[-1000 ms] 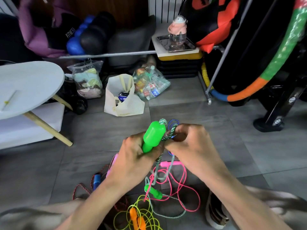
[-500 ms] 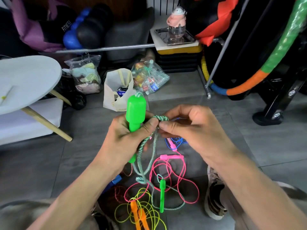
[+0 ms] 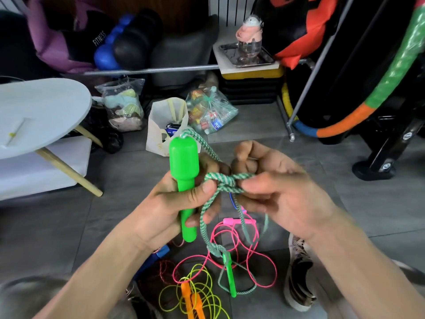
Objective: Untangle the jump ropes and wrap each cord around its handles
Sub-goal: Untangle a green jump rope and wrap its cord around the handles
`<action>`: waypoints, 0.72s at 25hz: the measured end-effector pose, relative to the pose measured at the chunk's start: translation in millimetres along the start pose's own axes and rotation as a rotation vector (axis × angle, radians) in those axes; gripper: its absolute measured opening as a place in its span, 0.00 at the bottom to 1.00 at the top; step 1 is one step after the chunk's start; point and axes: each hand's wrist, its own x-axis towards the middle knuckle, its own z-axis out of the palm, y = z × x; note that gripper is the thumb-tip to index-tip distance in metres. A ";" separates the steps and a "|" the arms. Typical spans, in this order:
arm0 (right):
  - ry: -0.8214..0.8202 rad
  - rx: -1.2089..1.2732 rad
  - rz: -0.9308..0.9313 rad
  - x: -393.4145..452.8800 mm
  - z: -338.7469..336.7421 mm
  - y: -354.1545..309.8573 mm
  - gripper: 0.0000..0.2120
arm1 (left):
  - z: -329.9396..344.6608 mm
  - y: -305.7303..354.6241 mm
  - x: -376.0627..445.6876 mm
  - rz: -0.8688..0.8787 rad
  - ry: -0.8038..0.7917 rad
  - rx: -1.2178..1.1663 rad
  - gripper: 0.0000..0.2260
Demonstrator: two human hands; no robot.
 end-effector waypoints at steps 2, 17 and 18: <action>0.058 -0.635 -0.038 -1.7 -2.9 -4.8 0.10 | 1.7 -3.7 -2.2 -0.049 0.029 0.050 0.15; 0.382 -1.086 -0.104 -7.2 -33.5 -25.8 0.02 | -21.9 10.0 -4.7 -0.024 0.252 0.062 0.21; 0.363 -1.334 -0.100 -6.3 -35.2 -23.3 0.03 | -23.1 10.7 -5.3 -0.031 0.262 0.079 0.21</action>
